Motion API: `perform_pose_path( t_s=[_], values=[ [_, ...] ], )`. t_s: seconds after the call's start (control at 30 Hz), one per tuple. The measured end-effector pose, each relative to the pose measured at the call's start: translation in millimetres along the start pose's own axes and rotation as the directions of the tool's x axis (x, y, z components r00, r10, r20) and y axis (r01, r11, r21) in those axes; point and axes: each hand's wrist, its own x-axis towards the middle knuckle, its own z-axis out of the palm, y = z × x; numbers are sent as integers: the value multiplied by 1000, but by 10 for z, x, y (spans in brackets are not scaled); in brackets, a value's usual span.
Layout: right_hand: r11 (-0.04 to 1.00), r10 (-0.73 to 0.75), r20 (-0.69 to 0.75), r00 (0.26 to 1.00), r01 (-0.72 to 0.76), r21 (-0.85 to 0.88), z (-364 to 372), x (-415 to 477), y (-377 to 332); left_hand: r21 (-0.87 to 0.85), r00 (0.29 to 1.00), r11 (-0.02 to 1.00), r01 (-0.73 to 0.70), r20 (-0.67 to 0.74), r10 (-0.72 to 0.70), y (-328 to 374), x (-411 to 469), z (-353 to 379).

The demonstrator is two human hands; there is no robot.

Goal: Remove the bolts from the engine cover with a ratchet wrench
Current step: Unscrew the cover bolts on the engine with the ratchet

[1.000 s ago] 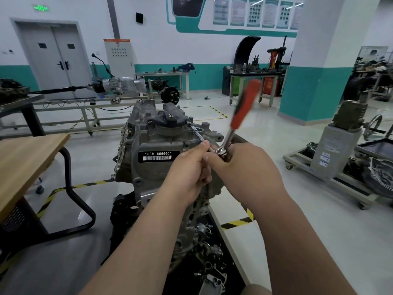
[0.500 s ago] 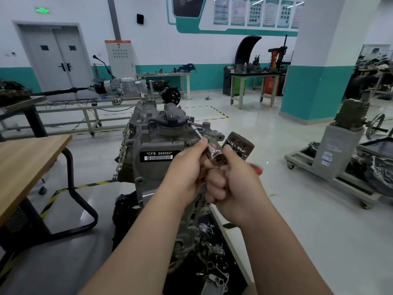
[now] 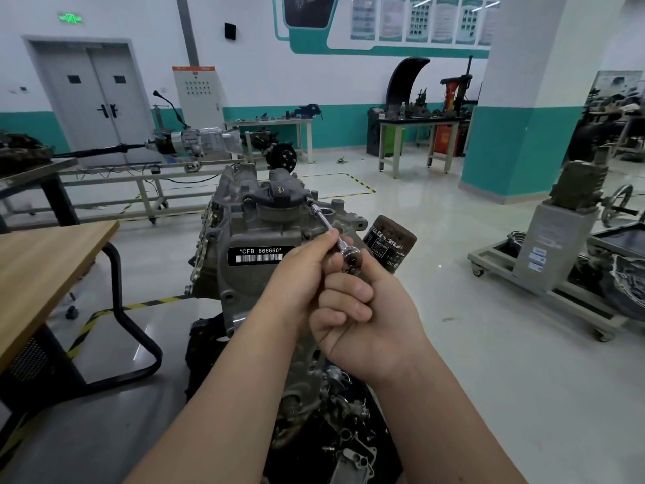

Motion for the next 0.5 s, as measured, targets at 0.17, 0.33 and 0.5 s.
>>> perform_pose_path(
  t_s=[0.17, 0.33, 0.5],
  values=[
    [953, -175, -146, 974, 130, -275, -25, 68, 86, 29, 1000, 999, 13, 1, -13, -11, 1, -28],
    [367, -604, -98, 791, 166, -915, -136, 88, 2, 6, 999, 1000, -9, 35, 9, -47, 13, -20],
    [-219, -692, 153, 705, -2, -976, -73, 13, -147, -50, 998, 998, -27, 58, 30, -55, 46, -36]
  ],
)
